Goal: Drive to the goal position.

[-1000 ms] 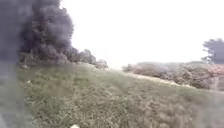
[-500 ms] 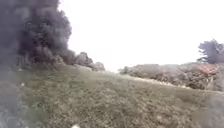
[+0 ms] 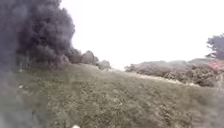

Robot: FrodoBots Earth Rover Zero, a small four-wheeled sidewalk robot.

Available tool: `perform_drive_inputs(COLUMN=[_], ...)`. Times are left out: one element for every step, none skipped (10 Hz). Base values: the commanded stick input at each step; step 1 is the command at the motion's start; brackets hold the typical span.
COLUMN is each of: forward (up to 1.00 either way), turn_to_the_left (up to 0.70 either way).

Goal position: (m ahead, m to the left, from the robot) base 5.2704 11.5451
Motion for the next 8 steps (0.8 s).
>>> perform_drive_inputs(forward=[0.7,0.7,0.7,0.7,0.7,0.7,0.7,0.7], turn_to_the_left=[0.0,0.0,0.0,-0.09,-0.05,-0.04,-0.09,-0.11])
